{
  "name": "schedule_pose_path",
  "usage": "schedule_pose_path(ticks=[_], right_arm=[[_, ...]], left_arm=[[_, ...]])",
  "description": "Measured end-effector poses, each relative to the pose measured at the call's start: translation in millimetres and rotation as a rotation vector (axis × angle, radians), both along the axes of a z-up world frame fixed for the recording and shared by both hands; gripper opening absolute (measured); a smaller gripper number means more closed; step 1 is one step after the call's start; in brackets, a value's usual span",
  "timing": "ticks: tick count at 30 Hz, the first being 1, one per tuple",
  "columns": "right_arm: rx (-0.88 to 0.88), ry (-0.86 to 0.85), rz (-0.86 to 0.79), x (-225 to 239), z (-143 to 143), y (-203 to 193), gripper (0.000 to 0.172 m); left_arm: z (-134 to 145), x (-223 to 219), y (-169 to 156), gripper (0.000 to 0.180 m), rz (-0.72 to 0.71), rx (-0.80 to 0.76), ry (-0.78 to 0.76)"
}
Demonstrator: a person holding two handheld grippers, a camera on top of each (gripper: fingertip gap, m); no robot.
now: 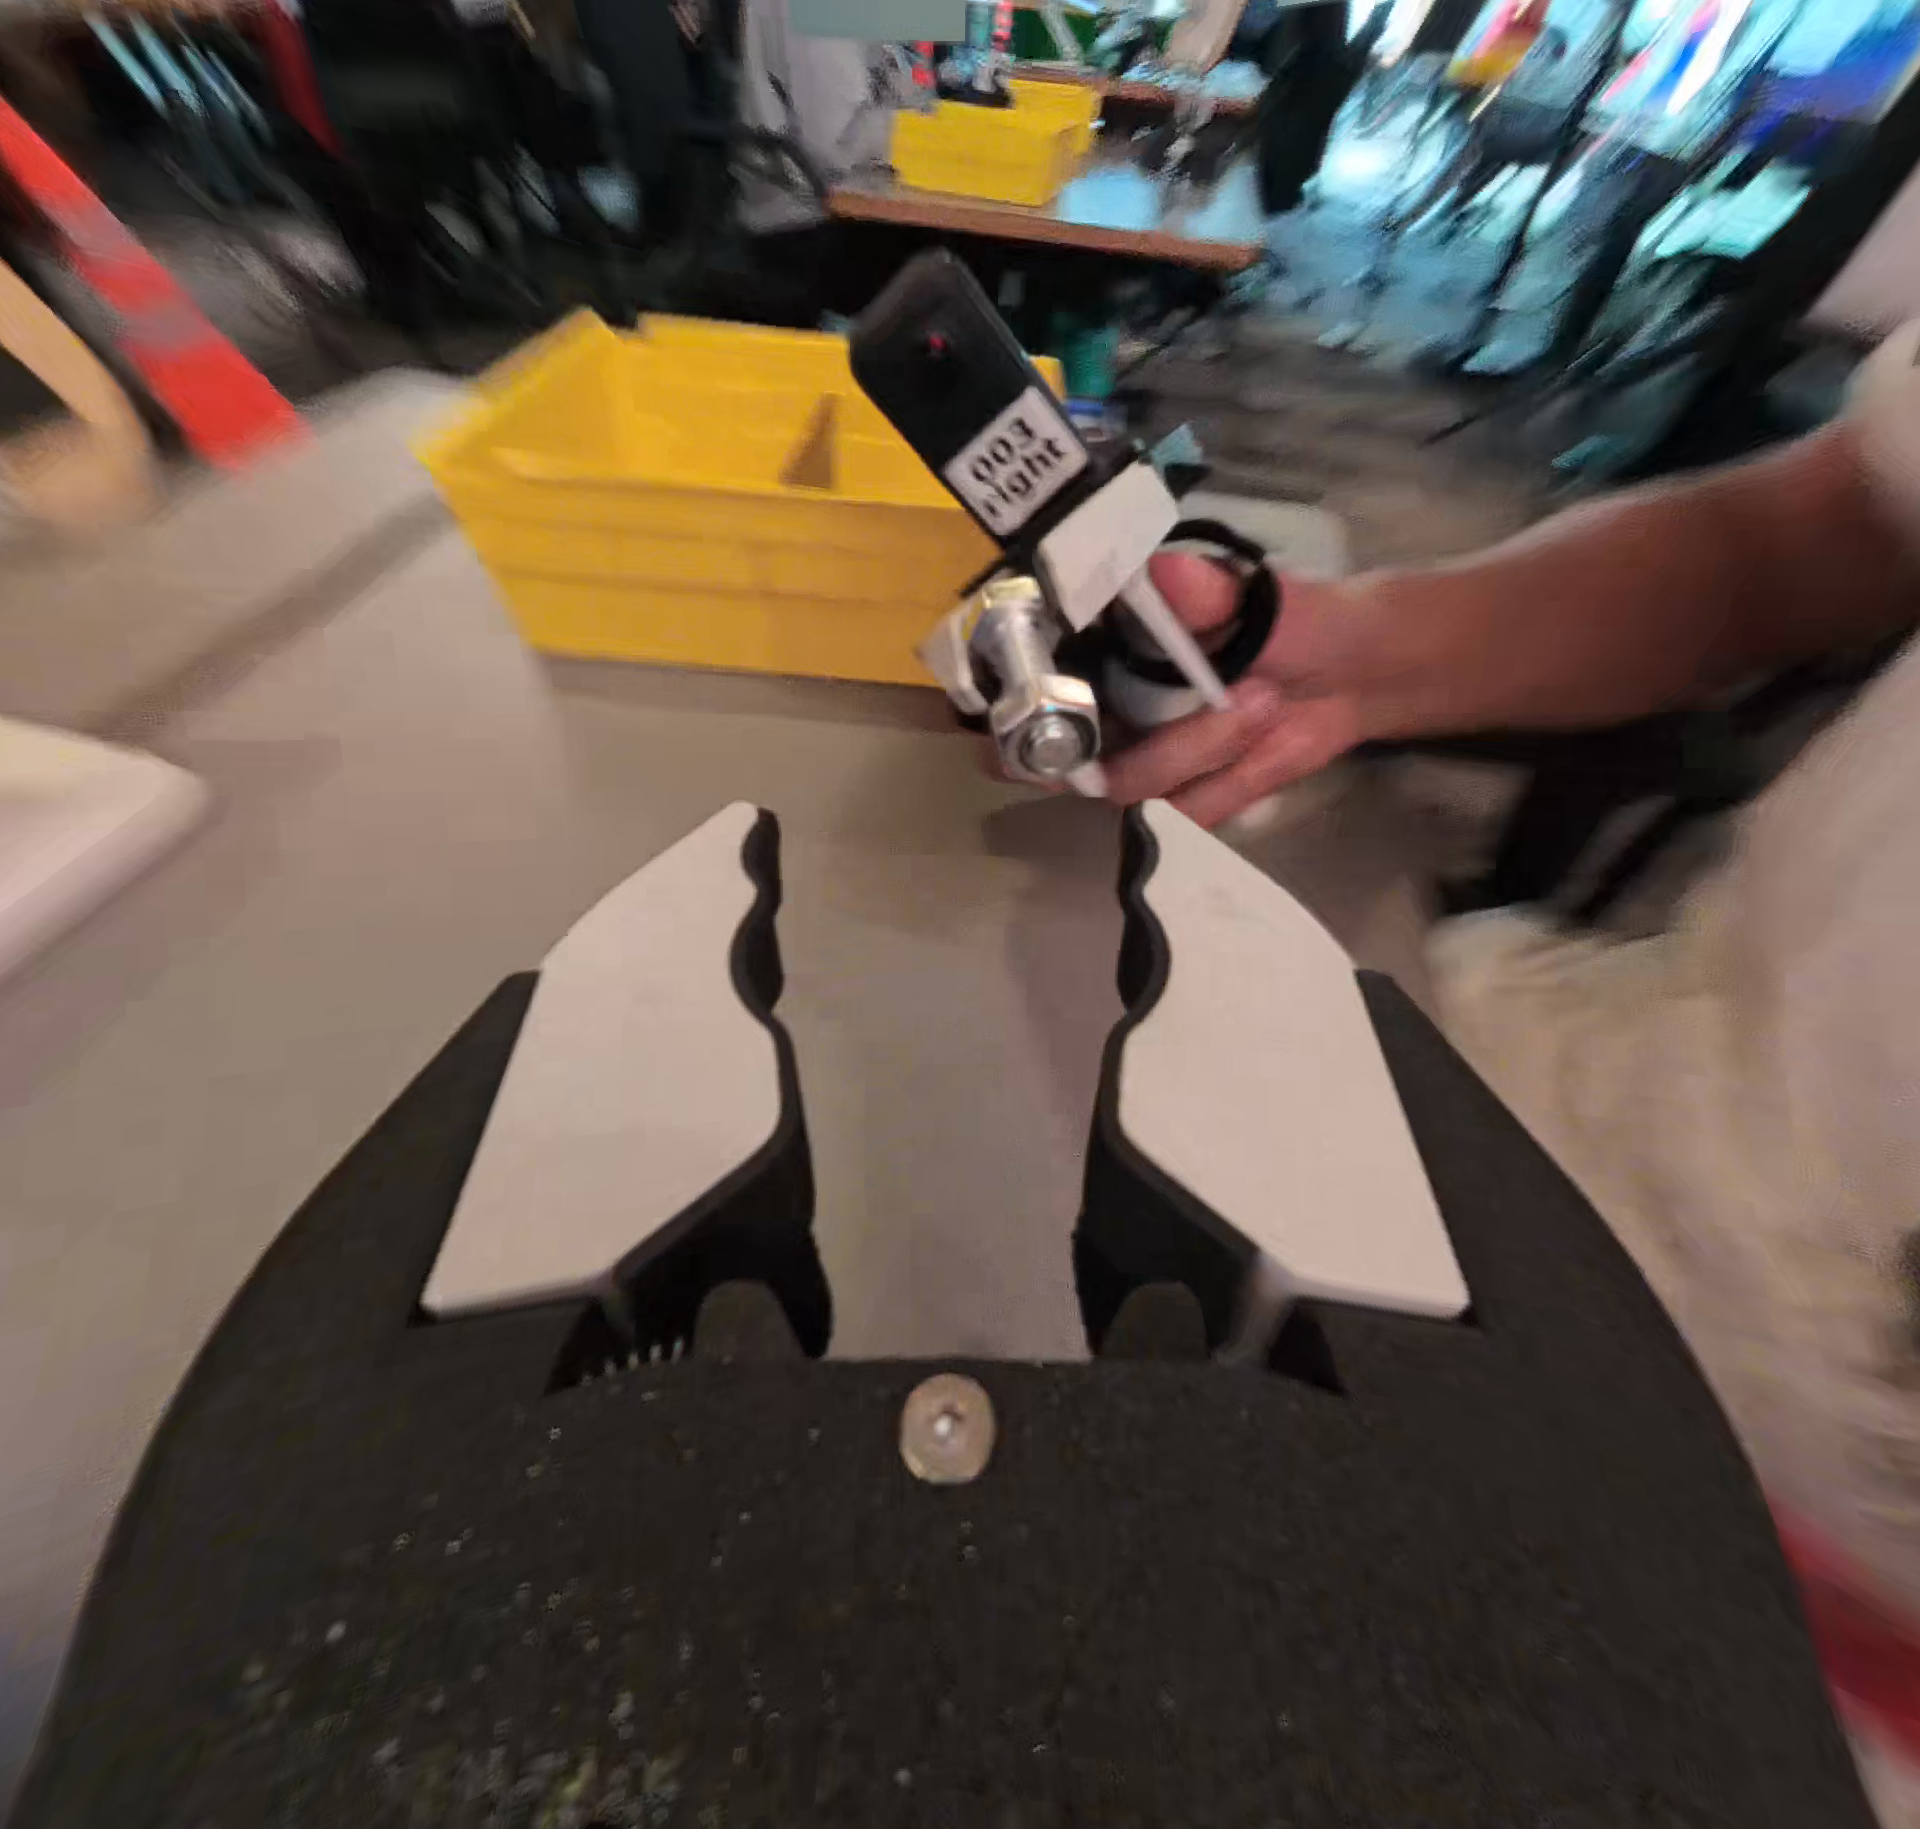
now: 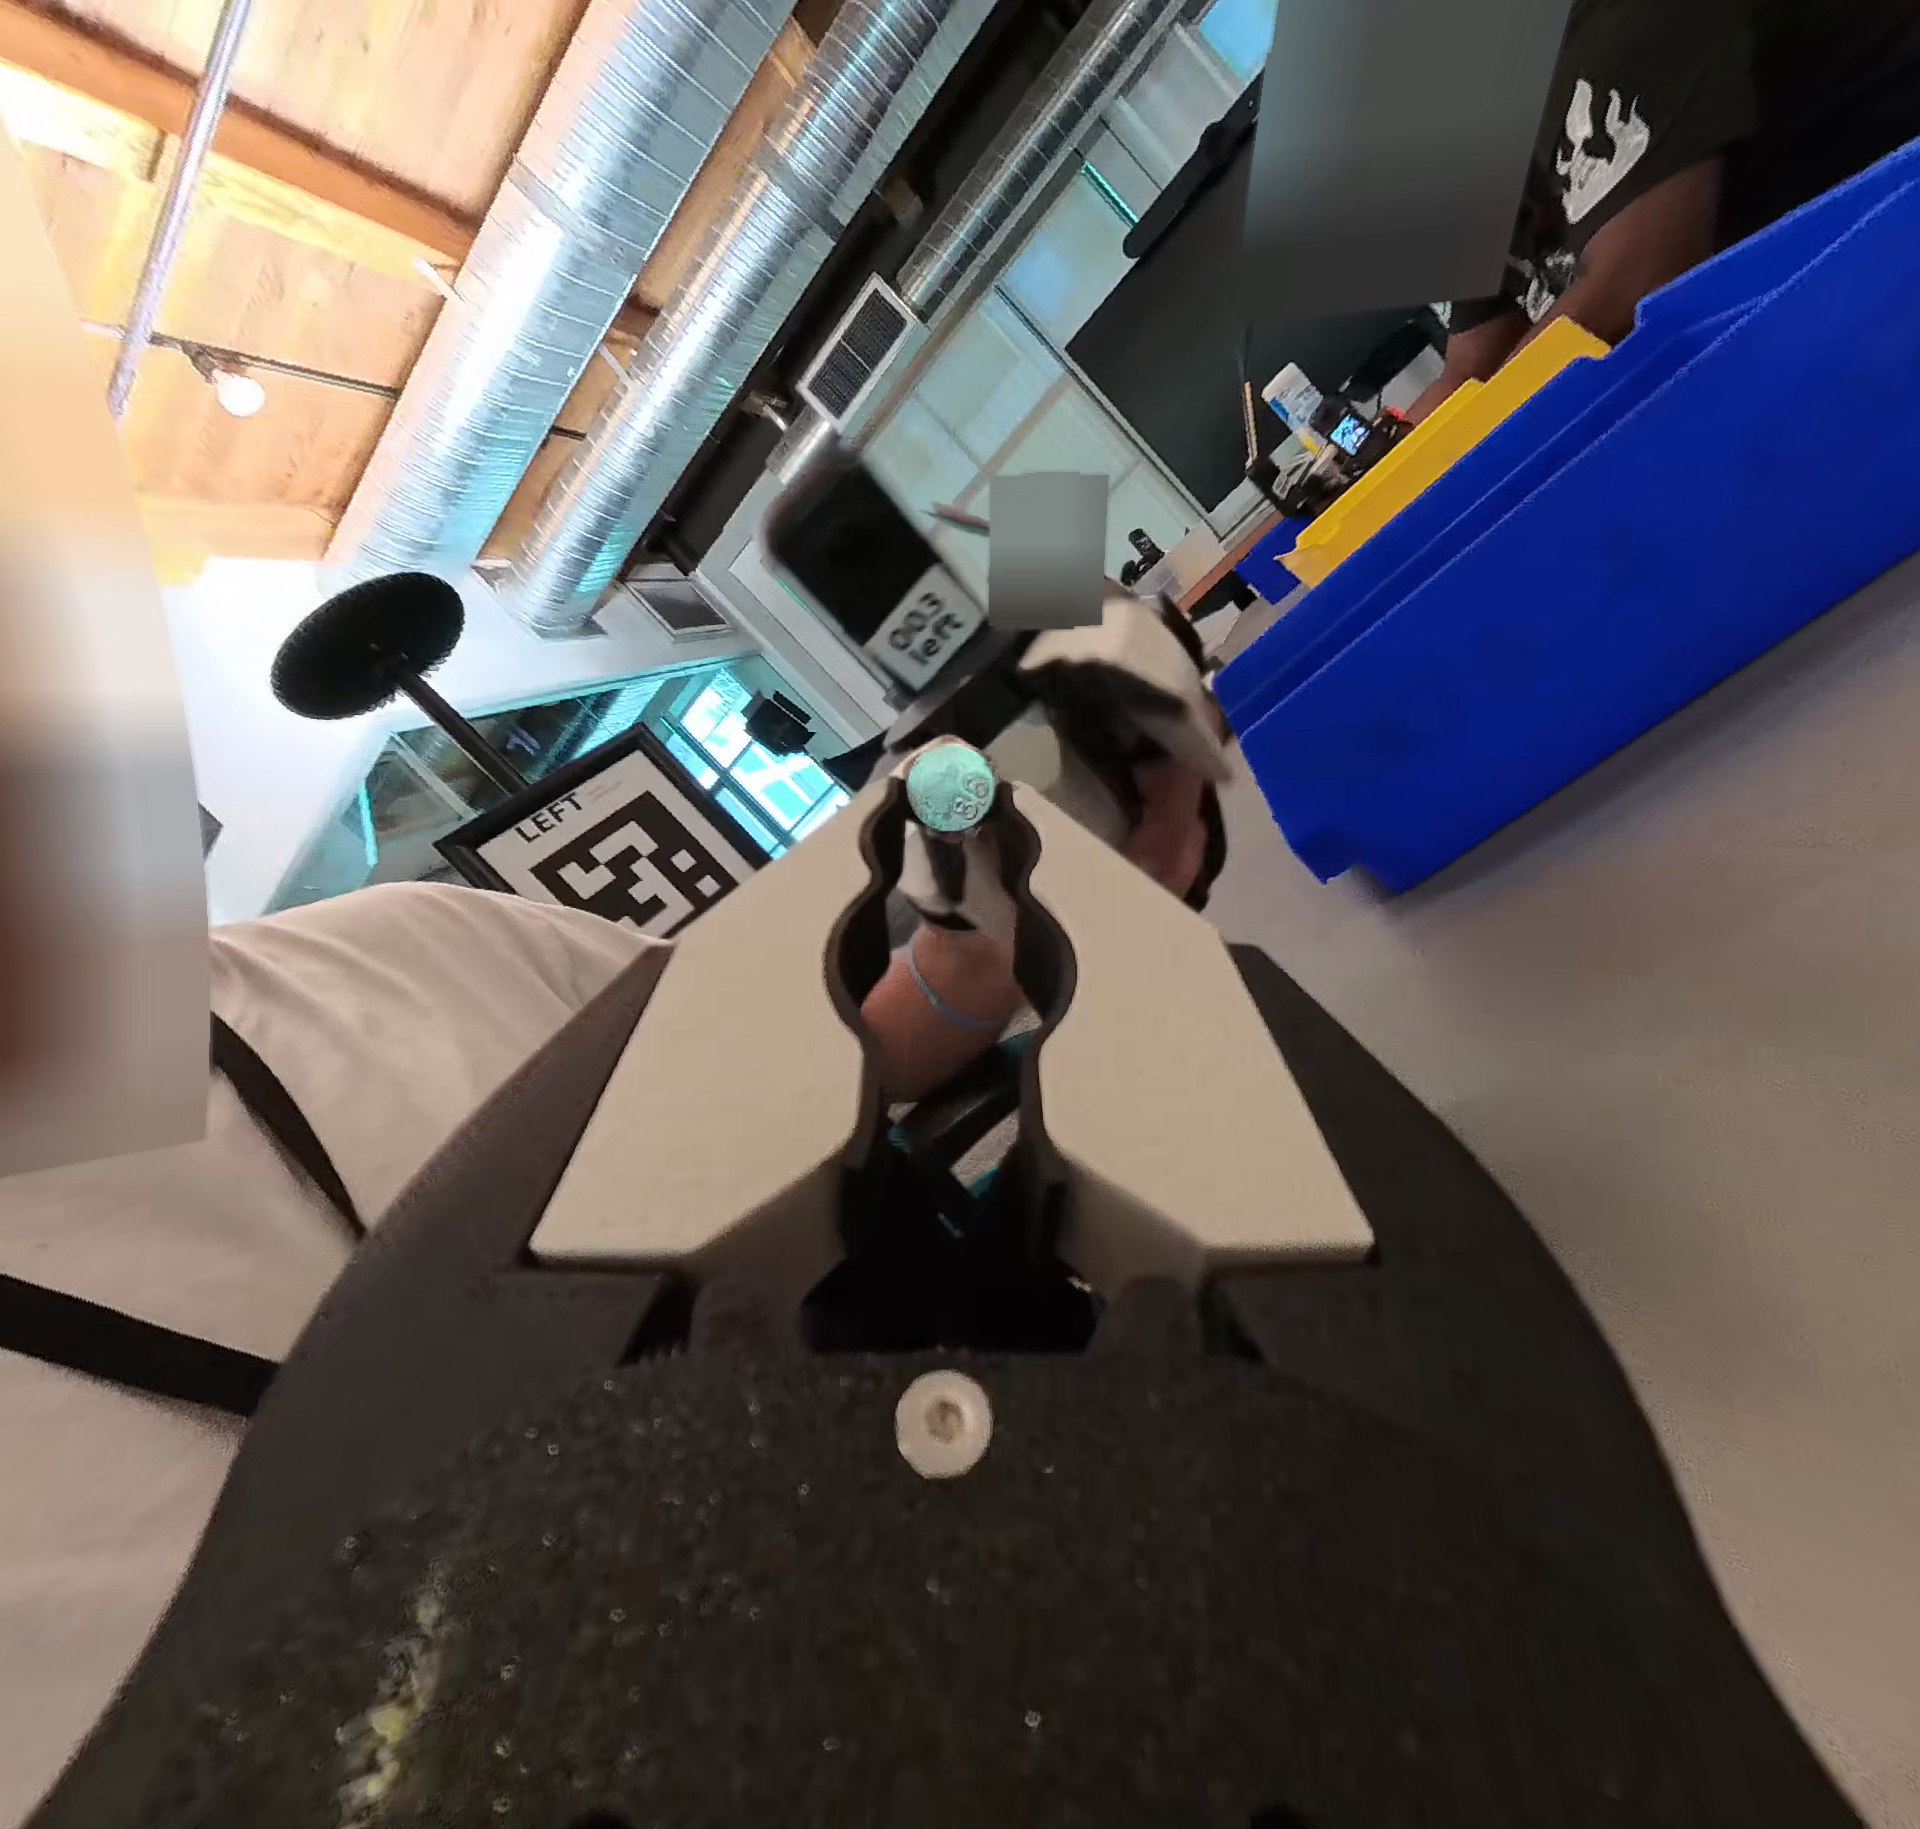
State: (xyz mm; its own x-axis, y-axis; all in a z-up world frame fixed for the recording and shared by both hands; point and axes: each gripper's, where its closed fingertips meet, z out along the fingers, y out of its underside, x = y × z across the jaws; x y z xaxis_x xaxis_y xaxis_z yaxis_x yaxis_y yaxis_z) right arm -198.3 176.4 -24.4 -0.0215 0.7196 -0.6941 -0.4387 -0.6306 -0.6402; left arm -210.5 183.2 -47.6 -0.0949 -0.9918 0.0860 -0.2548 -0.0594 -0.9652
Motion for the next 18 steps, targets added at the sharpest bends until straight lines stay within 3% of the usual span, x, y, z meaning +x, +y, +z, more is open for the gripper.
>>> schedule_pose_path(ticks=[3,6,9,13,15,18], right_arm=[[-0.037,0.003,0.023,-3,-4,0,0.017],[-0.054,0.009,0.044,-5,-6,-1,0.017],[-0.07,0.013,0.047,-4,-7,0,0.017],[-0.088,0.034,0.053,-3,-6,1,0.017],[-0.091,0.031,0.054,-3,-6,1,0.016],[-0.083,0.042,0.048,-2,-4,1,0.017]], left_arm=[[17,-4,7,0.056,0.09,0.517,-0.087],[20,-6,-4,0.048,0.083,0.798,-0.069],[12,-4,-13,0.047,0.037,0.898,-0.016],[2,1,-17,0.043,0.012,0.899,0.035],[1,2,-12,0.023,0.041,0.913,0.051],[5,2,-8,0.018,0.076,0.848,0.043]])
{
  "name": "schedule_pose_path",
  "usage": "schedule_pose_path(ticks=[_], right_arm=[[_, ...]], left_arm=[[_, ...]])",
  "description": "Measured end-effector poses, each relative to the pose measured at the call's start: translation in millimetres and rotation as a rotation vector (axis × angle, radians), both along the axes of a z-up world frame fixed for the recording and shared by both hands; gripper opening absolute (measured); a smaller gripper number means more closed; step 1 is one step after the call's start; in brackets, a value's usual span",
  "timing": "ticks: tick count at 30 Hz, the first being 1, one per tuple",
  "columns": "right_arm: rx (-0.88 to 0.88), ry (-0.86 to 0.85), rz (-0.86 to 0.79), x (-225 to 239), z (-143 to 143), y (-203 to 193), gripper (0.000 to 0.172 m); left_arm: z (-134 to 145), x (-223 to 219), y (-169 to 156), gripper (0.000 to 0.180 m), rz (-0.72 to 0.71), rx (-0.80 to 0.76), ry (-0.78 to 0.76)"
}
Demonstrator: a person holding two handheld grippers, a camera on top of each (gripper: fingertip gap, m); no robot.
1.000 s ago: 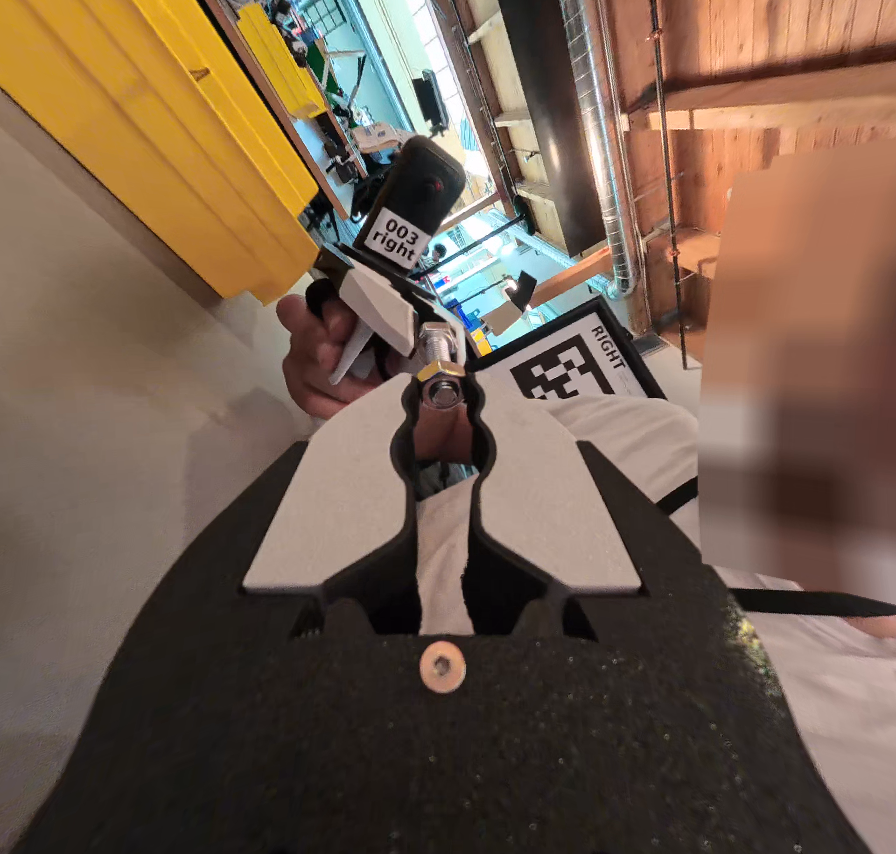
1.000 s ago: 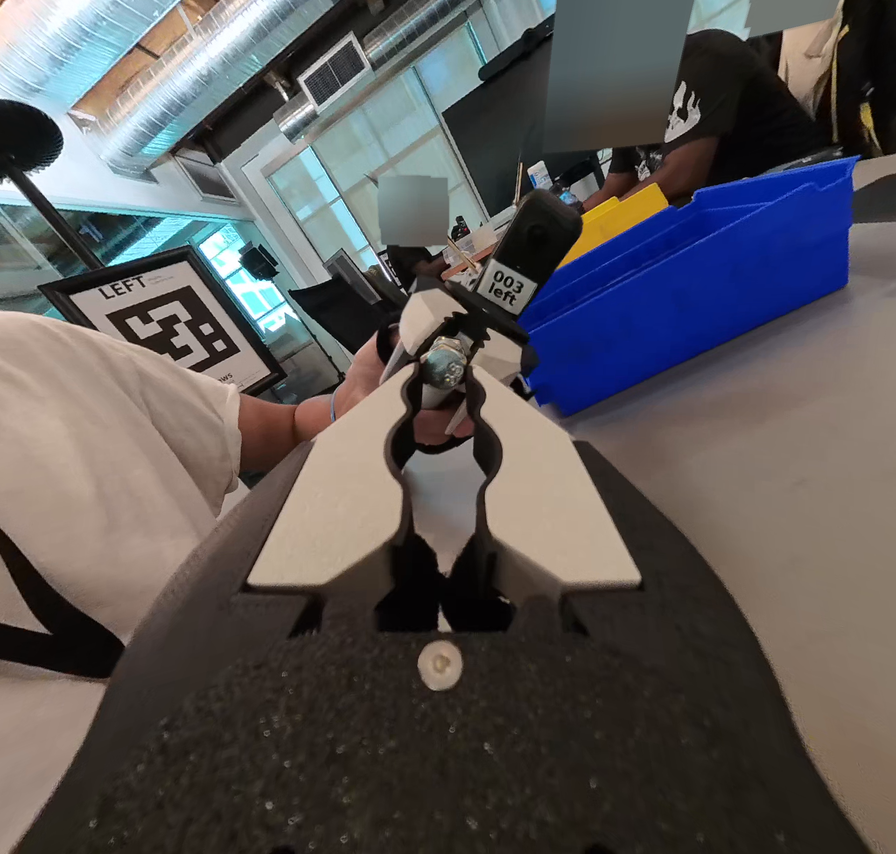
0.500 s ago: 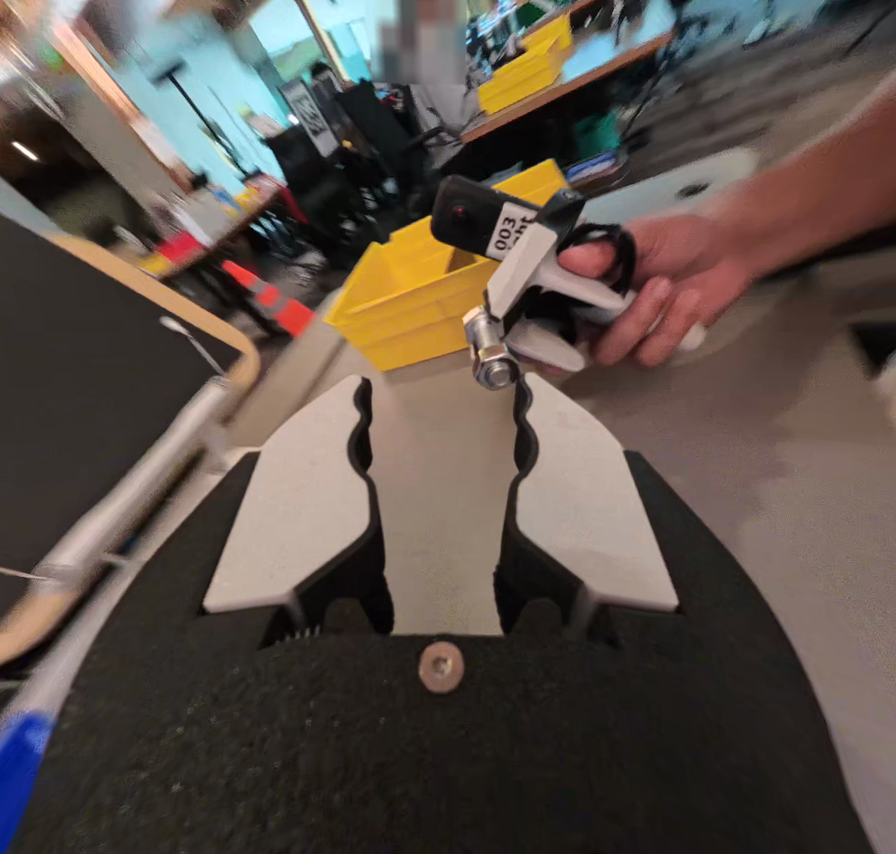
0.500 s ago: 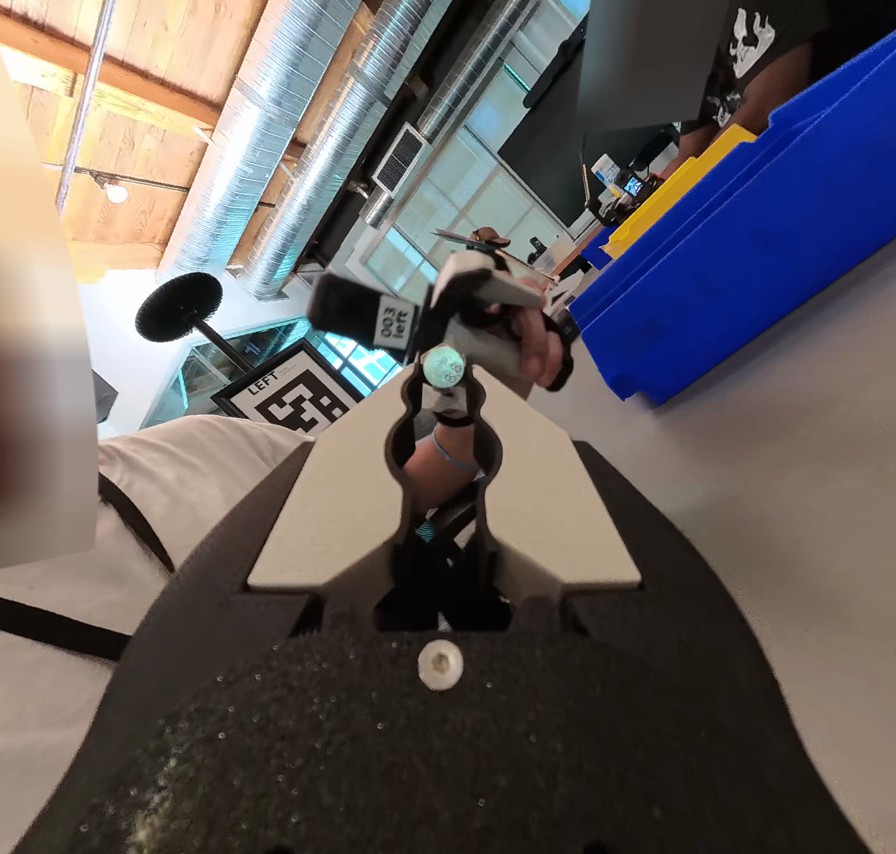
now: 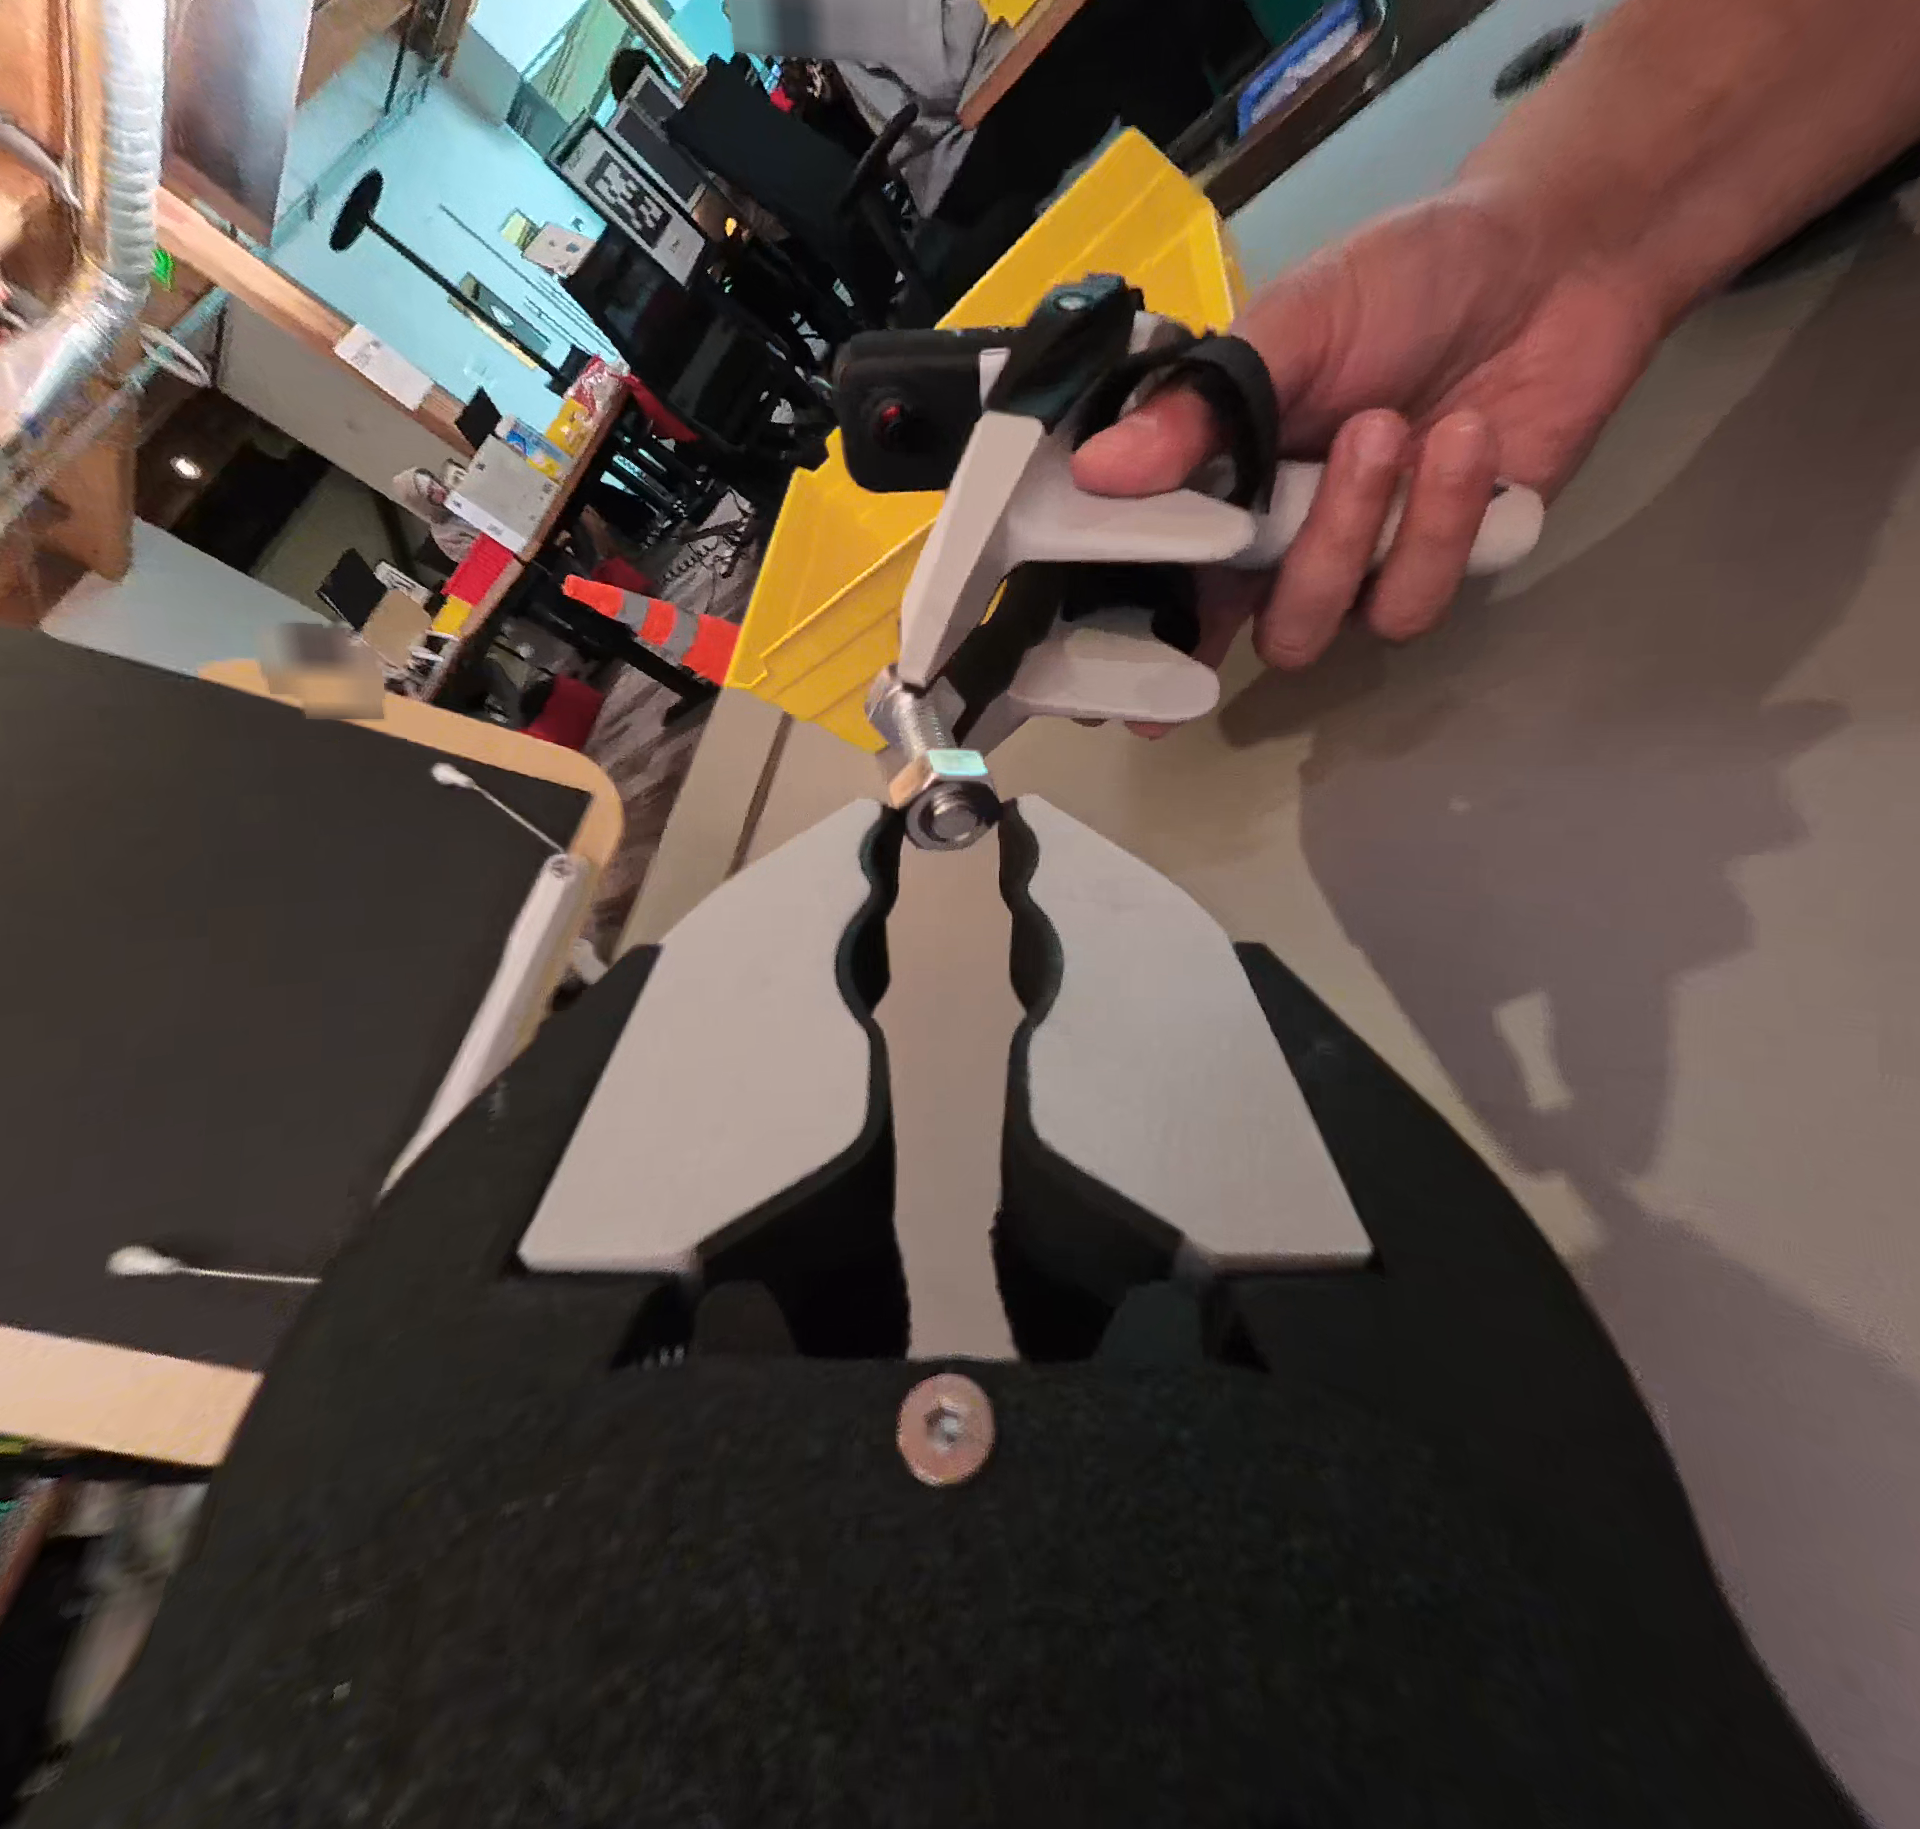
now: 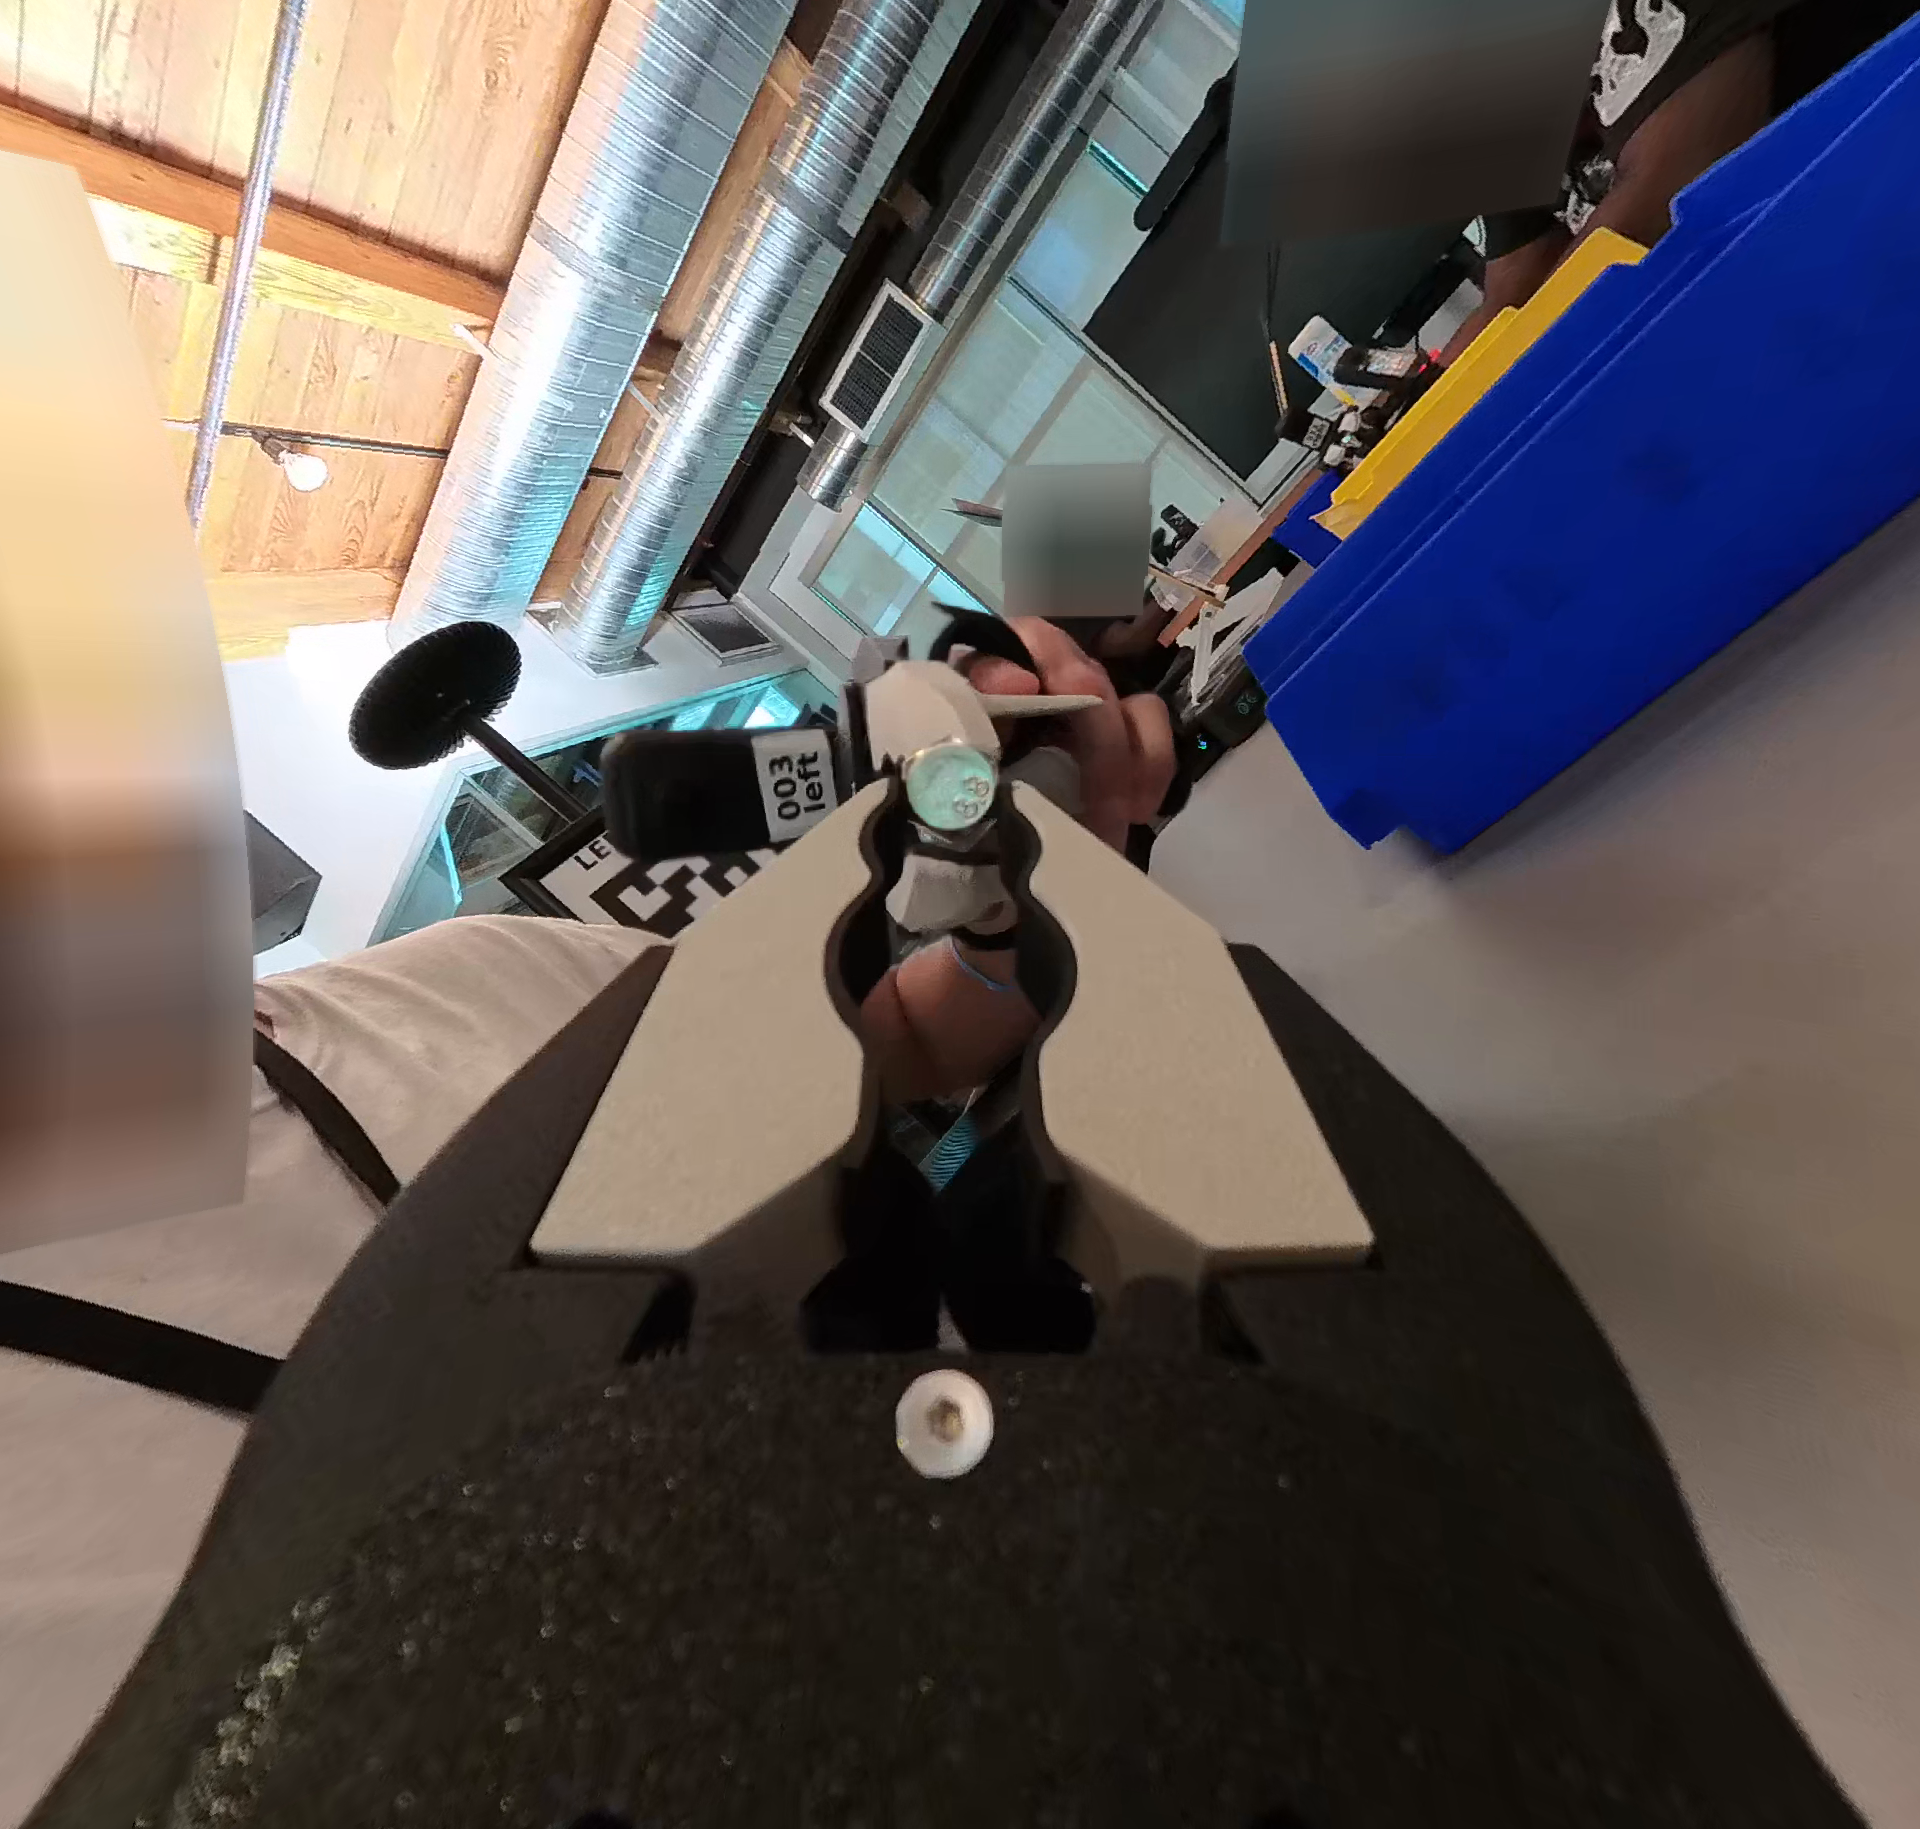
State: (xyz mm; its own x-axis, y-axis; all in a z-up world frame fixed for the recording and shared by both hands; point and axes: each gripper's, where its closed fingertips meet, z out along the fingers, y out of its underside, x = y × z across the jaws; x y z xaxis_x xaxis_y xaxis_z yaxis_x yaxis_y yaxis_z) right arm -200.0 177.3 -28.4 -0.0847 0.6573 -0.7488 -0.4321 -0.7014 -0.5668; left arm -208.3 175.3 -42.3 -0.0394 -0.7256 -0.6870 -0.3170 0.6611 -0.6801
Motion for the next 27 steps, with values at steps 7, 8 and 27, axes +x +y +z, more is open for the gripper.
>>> schedule_pose_path(ticks=[7,8,27], right_arm=[[0.116,-0.023,-0.033,0,11,-6,0.017],[0.144,-0.013,-0.034,0,14,-10,0.017],[0.156,-0.067,-0.048,-9,11,-14,0.017]], left_arm=[[13,1,-13,0.017,-0.099,-0.837,-0.103],[18,1,-17,0.017,-0.141,-1.002,-0.122],[29,-5,-20,0.056,-0.244,-1.316,-0.144]])
